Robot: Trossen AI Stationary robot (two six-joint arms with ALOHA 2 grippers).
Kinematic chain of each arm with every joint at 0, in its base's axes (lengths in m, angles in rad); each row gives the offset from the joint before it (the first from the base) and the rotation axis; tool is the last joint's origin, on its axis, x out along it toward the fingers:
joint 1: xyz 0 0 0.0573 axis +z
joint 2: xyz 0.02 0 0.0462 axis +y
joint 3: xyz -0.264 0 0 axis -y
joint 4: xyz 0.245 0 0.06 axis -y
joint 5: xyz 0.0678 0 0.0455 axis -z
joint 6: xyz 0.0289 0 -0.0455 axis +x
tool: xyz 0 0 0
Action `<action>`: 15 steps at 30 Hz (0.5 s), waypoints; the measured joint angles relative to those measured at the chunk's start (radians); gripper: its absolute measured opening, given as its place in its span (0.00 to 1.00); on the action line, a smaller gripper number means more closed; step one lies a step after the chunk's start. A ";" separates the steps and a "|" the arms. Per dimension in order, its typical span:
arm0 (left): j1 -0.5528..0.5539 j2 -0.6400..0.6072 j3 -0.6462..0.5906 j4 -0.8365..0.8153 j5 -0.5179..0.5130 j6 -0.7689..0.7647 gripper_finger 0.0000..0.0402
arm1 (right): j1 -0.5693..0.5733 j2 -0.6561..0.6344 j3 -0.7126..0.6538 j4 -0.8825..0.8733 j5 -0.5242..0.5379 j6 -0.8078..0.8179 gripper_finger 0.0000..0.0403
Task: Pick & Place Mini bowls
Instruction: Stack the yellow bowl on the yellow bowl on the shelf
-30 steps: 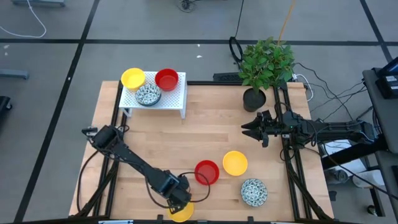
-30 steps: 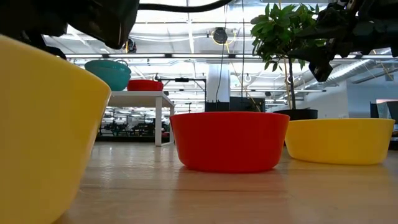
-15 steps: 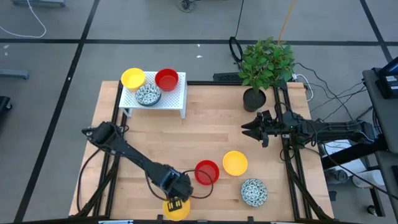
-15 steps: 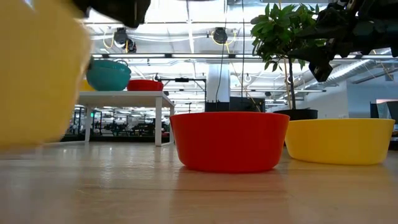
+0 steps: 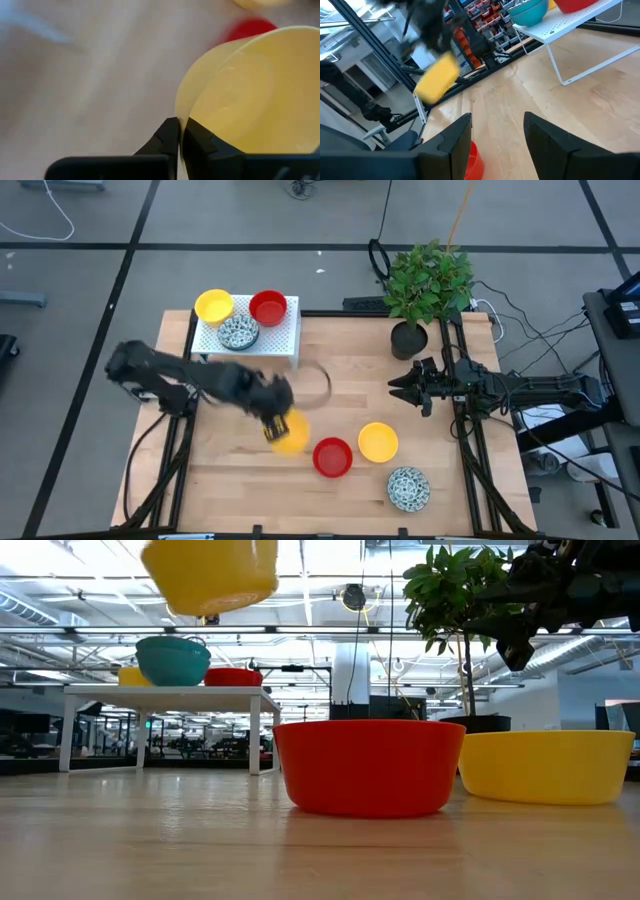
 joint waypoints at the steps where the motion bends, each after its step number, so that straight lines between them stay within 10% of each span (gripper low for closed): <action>1: 0.042 -0.035 0.000 -0.028 -0.019 0.009 0.02 | 0.000 0.000 0.000 0.000 0.000 -0.006 0.41; 15: 0.751 -0.368 0.000 -0.177 -0.255 0.278 0.03 | 0.000 0.000 0.000 -0.001 0.181 -0.040 0.41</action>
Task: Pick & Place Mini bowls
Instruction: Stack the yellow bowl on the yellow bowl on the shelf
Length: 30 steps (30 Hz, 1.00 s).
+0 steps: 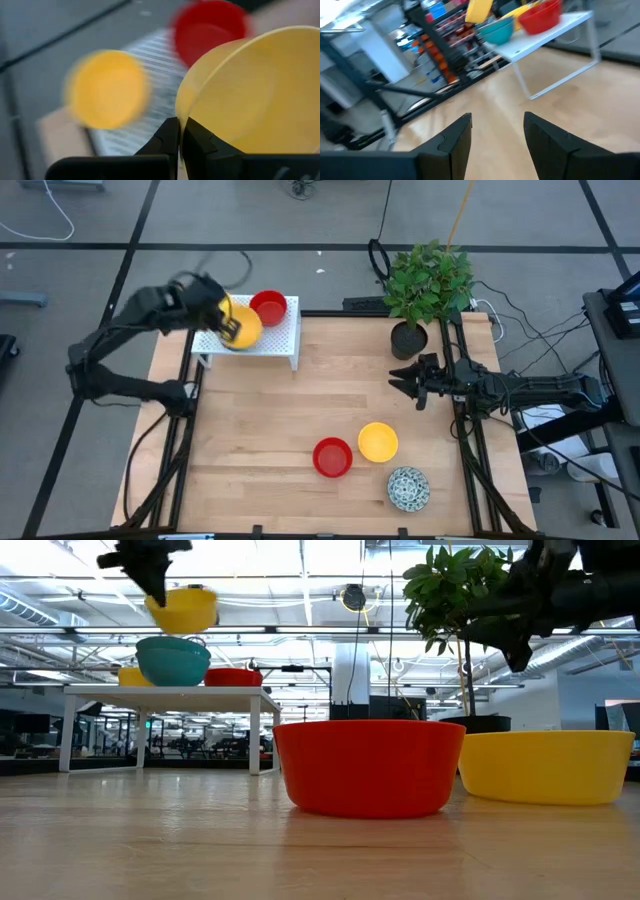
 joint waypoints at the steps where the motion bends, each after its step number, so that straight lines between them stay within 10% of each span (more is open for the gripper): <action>1: 0.049 -0.005 0.000 0.001 -0.019 0.025 0.04 | 0.000 0.000 0.000 0.000 0.021 -0.009 0.41; 10: 0.374 0.041 0.000 0.092 0.014 0.123 0.02 | -0.001 0.000 0.000 0.000 0.108 -0.024 0.41; 19: 0.371 0.070 0.003 0.095 0.021 -0.073 0.02 | -0.001 0.014 0.000 0.004 0.108 0.003 0.41; 30: 0.279 0.078 0.003 0.069 -0.201 -0.452 0.03 | -0.001 0.016 0.000 0.000 0.102 -0.007 0.41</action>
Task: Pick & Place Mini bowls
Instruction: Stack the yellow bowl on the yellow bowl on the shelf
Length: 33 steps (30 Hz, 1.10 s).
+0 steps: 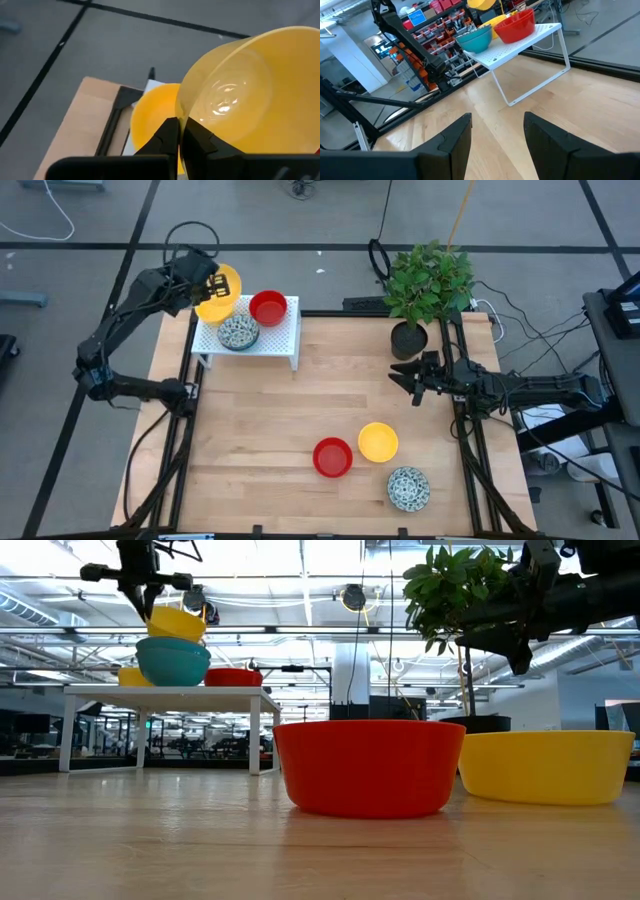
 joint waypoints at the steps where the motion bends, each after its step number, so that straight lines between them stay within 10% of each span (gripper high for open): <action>1: -0.014 0.001 0.000 -0.019 -0.022 -0.047 0.03 | 0.000 -0.002 0.000 0.000 -0.003 -0.002 0.41; 19: -0.096 0.000 -0.218 -0.092 -0.108 -0.862 0.04 | -0.003 -0.091 0.000 -0.063 -0.183 -0.022 0.41; 33: -0.093 0.000 -0.257 -0.046 -0.106 -0.943 0.07 | -0.003 -0.091 0.000 -0.068 -0.237 -0.020 0.41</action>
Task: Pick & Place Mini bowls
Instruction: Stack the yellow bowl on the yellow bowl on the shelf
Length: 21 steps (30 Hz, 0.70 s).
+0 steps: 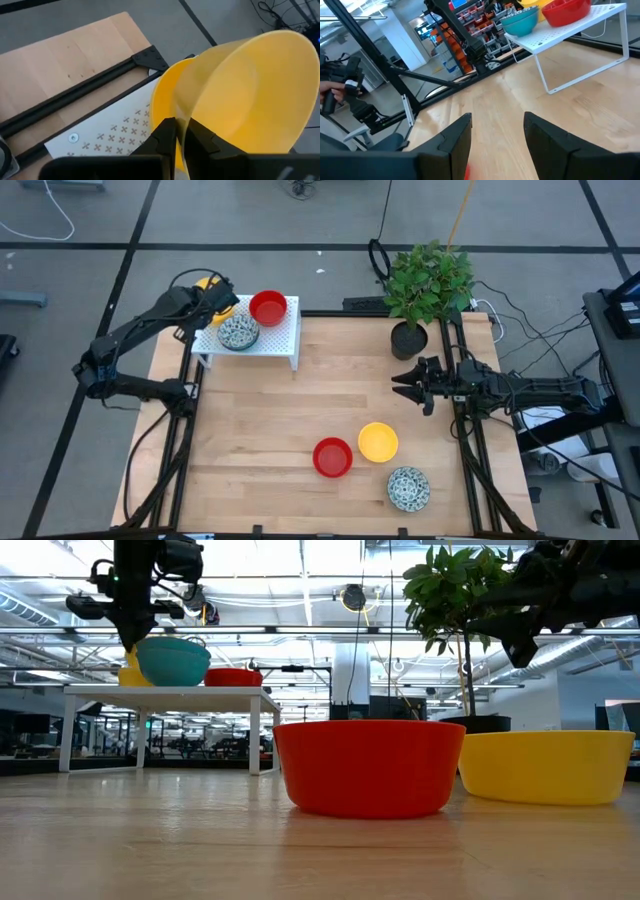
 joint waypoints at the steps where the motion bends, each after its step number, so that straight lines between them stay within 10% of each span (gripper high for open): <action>1: 0.000 0.000 0.000 0.000 0.003 -0.007 0.07 | 0.000 0.000 0.000 0.000 0.000 -0.003 0.41; 9: 0.000 0.000 0.000 0.000 0.011 -0.029 0.02 | 0.000 0.000 0.000 0.000 0.001 -0.022 0.41; 21: 0.021 0.000 0.000 0.000 0.022 -0.032 0.28 | 0.000 0.000 0.000 0.000 0.002 -0.025 0.41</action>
